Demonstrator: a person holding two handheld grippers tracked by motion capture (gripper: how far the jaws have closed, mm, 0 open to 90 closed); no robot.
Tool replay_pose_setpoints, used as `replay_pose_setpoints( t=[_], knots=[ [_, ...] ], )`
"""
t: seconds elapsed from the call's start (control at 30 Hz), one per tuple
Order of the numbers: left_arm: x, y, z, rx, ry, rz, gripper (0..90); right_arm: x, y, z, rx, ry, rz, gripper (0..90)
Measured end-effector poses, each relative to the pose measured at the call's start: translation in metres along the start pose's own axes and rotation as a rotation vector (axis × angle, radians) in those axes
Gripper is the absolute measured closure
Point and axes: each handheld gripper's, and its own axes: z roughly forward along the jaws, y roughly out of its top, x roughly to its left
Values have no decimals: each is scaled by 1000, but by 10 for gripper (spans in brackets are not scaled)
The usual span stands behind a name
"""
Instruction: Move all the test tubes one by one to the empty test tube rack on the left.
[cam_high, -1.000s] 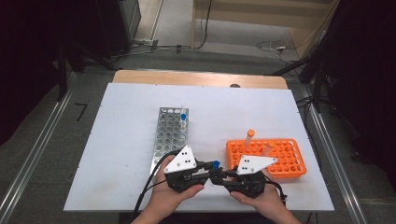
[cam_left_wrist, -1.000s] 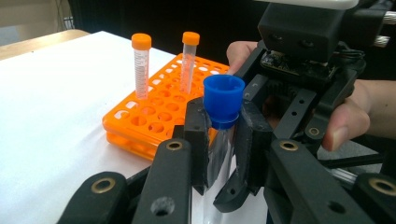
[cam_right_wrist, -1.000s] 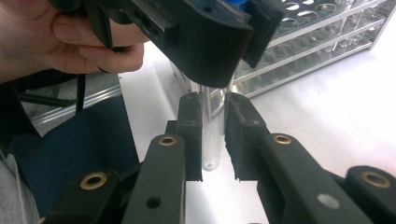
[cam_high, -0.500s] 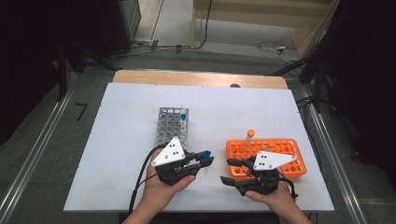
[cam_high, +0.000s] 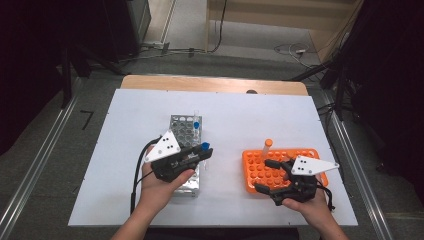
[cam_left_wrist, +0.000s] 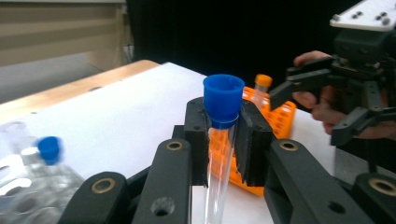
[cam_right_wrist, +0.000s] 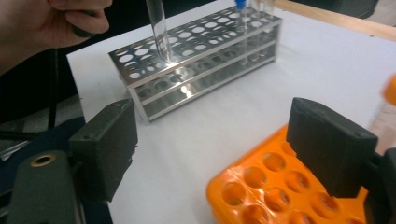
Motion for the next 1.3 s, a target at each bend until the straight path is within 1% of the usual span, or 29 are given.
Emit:
replay_pose_setpoints(
  t=[0.13,0.17,0.37,0.53,0.63,0.83,0.97,1.07,1.2,1.3],
  knots=[
    [11,3,-3,-12,32,-1,767,-8,-1,-9,-16,-26,14,113],
    [14,4,-3,-15,38,-3,767,-10,-2,-11,-16,-28,16,91],
    [27,9,0,-27,75,-4,767,-21,-4,-22,-41,-52,41,36],
    [39,12,4,-30,107,-11,767,-29,-4,-30,-48,-71,41,0],
    [45,12,8,-30,131,-10,767,-32,-5,-35,-54,-78,52,0],
    [55,9,15,-33,167,-25,767,-40,-7,-42,-63,-96,62,0],
    [59,7,20,-33,191,-24,767,-44,-8,-46,-72,-109,67,0],
    [62,5,25,-33,208,-21,767,-48,-10,-48,-75,-120,80,0],
    [65,1,31,-25,224,-20,767,-52,-13,-48,-64,-140,82,0],
    [67,-1,33,-19,248,-13,766,-57,-16,-49,-61,-147,90,0]
  ],
)
